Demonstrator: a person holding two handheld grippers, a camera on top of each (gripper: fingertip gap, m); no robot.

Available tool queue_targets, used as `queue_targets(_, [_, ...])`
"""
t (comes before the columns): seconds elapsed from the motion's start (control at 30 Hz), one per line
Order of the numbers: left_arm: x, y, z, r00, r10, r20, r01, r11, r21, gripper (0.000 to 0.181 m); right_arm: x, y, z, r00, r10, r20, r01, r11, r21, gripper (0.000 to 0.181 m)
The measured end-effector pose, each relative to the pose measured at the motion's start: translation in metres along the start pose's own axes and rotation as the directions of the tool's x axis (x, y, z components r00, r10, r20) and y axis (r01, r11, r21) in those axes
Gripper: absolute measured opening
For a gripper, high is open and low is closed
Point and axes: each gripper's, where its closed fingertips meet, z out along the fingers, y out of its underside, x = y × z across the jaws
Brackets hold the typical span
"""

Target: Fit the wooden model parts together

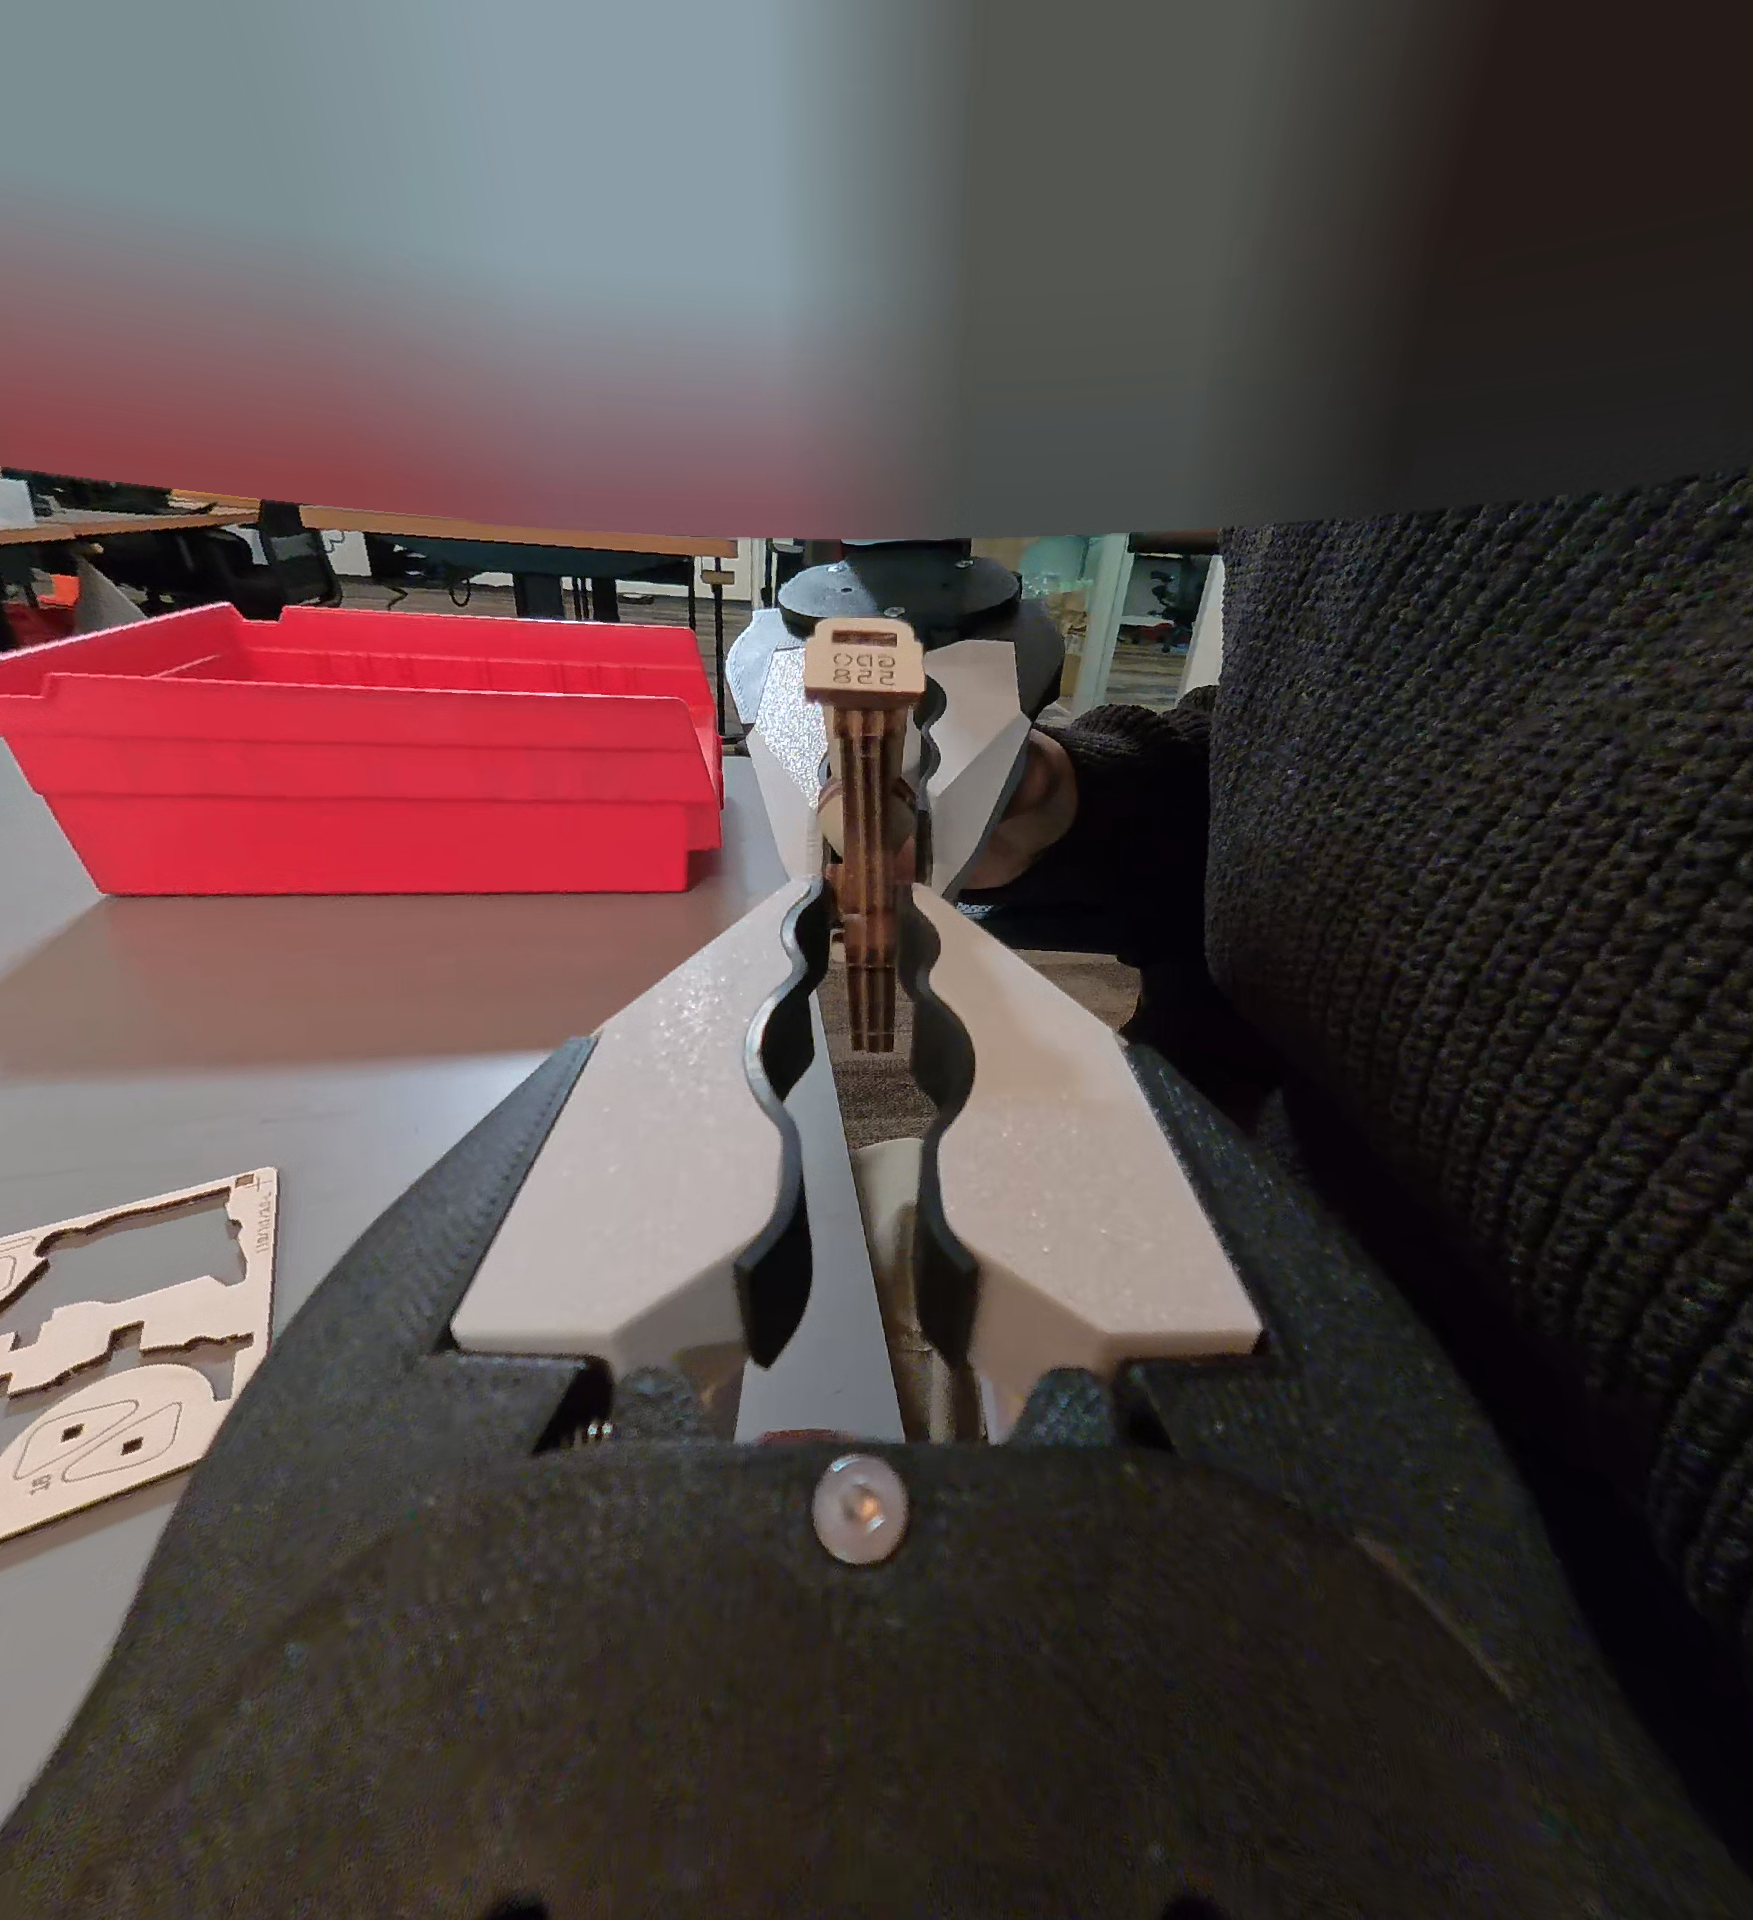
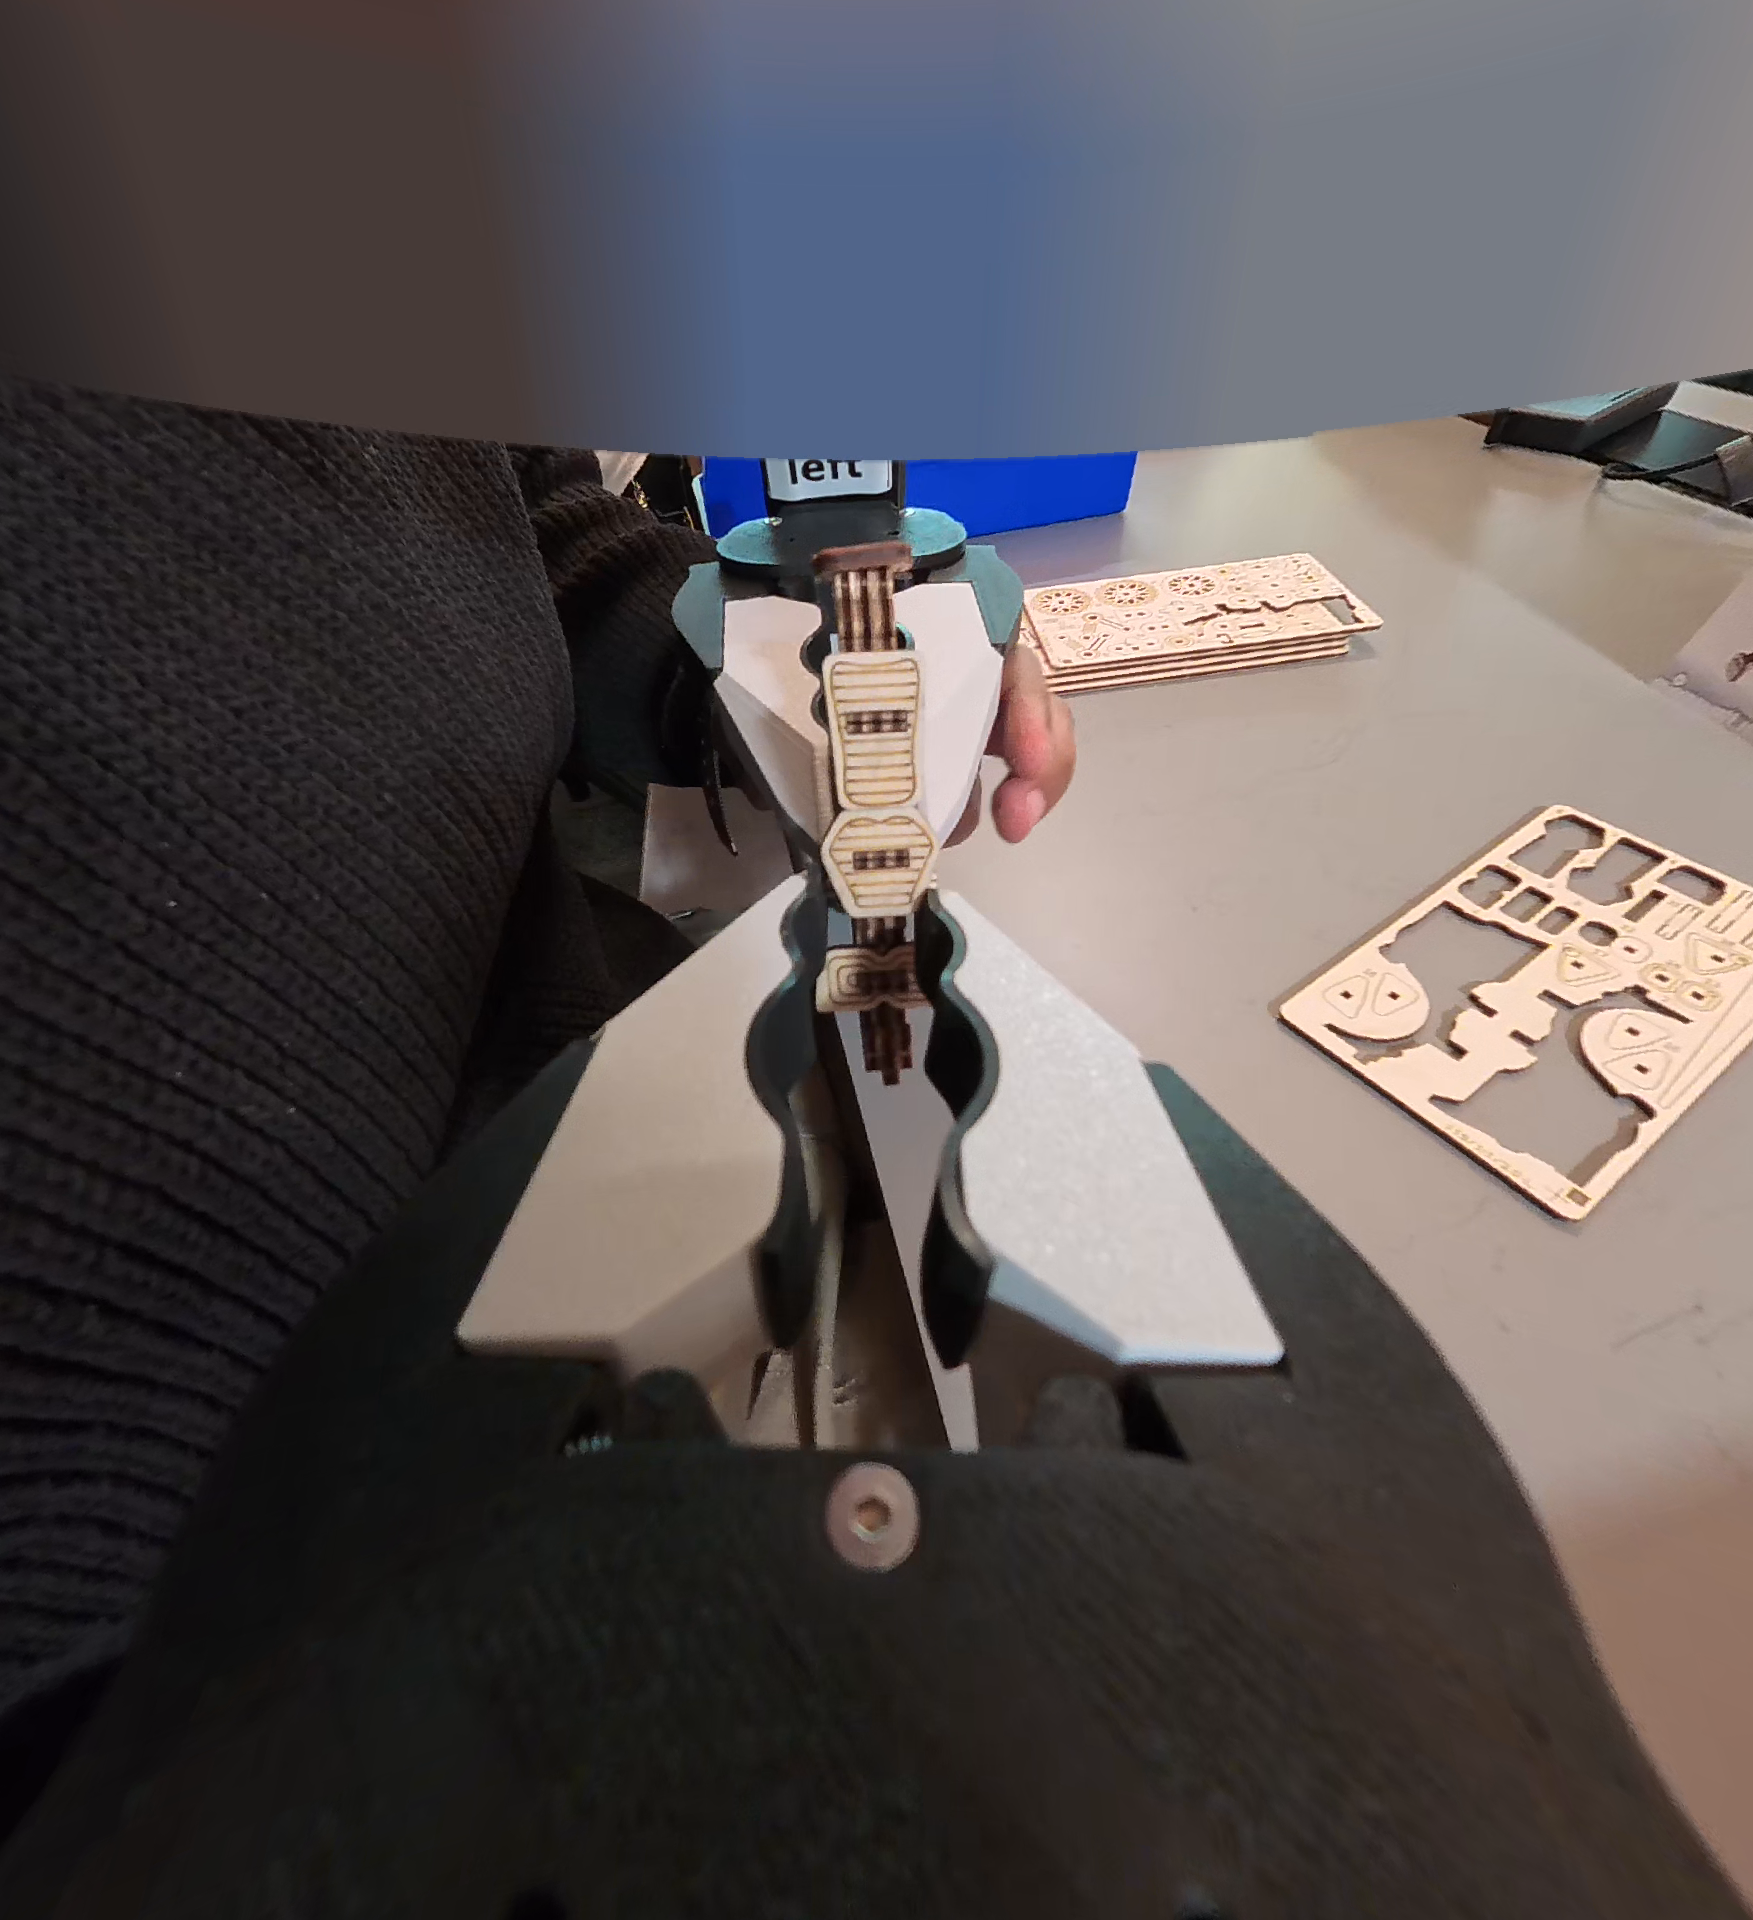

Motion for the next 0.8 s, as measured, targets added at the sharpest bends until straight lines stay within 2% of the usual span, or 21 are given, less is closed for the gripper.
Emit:
queue_targets(0.17, [0.000,-0.001,0.000,1.000,0.003,0.003,-0.003,1.000,0.005,0.013,-0.001,-0.001,0.000,1.000,0.002,0.004,-0.002,1.000,0.003,0.016])
queue_targets(0.23, [-0.010,-0.003,-0.002,0.997,-0.001,0.072,0.000,1.000,0.013,0.036,-0.001,-0.002,-0.001,1.000,0.005,0.008,-0.005,1.000,0.009,0.016])
queue_targets(0.5, [0.004,-0.002,0.000,1.000,0.010,0.006,-0.010,1.000,0.019,0.011,-0.002,-0.001,0.000,0.999,0.023,0.026,-0.023,1.000,0.007,0.016])
queue_targets(0.8, [0.006,0.000,0.000,1.000,-0.005,0.002,0.005,1.000,0.013,0.010,-0.002,0.002,0.000,0.999,0.026,0.039,-0.026,1.000,-0.003,0.017])
